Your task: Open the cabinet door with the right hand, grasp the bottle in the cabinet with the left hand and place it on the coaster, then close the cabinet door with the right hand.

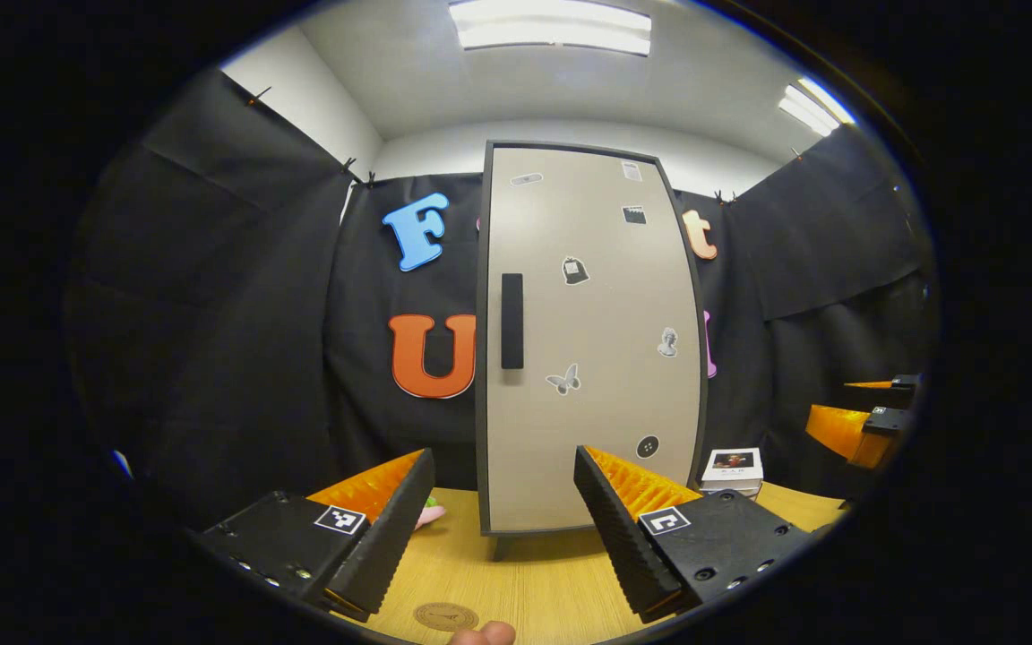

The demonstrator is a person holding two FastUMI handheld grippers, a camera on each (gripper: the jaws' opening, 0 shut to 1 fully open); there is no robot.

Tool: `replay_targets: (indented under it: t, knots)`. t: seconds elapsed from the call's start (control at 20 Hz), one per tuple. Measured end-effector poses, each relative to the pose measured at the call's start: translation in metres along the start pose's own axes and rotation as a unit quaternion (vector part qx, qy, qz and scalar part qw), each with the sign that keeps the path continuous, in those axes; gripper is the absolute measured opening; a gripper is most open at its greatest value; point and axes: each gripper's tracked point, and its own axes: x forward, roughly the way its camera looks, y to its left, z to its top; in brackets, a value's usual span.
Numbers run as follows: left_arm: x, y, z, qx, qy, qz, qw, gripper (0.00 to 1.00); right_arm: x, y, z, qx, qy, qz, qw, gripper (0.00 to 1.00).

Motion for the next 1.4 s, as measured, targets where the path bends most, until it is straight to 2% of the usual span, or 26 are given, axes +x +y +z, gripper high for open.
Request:
replay_targets:
  t: [1.4]
  knots:
    - [0.003,-0.009,0.001,-0.001,-0.005,-0.005,1.0,0.95,0.002,-0.006,0.006,0.002,-0.006,0.003,1.0,0.99]
